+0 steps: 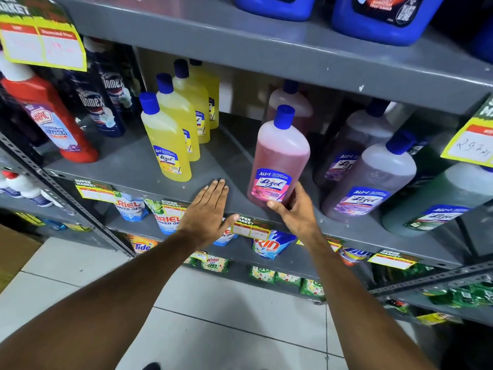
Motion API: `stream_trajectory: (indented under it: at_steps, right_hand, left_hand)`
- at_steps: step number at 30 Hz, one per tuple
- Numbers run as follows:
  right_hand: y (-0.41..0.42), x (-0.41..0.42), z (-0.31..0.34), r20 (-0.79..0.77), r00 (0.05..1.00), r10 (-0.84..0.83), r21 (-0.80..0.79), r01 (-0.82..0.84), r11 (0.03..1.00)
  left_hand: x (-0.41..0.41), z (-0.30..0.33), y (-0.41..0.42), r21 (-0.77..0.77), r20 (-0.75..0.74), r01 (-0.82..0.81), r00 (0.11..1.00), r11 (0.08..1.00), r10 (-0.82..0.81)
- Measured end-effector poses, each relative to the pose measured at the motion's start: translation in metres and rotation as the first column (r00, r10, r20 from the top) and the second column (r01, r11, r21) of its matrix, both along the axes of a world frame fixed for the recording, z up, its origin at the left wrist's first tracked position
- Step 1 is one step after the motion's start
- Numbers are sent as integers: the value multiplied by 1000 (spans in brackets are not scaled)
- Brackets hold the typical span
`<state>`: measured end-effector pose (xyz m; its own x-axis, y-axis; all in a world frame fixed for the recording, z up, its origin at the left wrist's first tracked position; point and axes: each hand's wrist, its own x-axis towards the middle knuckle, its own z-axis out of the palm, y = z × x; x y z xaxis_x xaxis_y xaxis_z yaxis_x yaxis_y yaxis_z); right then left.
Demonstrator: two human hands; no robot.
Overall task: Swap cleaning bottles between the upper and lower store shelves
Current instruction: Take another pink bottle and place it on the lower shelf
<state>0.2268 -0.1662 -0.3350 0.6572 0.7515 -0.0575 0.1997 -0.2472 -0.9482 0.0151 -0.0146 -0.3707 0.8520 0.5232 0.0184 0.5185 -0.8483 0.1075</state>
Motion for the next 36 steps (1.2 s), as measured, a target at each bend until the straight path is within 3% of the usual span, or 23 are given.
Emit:
stream_trajectory:
  at_steps: [18, 25, 29, 36]
  right_hand:
    - [-1, 4, -3, -2, 1000, 27, -13, -27, 1000]
    - [-5, 2, -1, -14, 1000, 9, 2, -9, 1000]
    - [-21, -13, 8, -3, 995, -103, 24, 103, 994]
    - [-51, -66, 52, 269, 897, -351, 125, 328, 936]
  left_hand:
    - [0, -1, -1, 9, 14, 4, 1000, 1000, -4]
    - [2, 7, -2, 20, -48, 20, 999, 1000, -19]
    - [-5, 24, -8, 10, -8, 14, 1000, 1000, -14]
    - [-50, 85, -25, 184, 70, 59, 995, 981, -73]
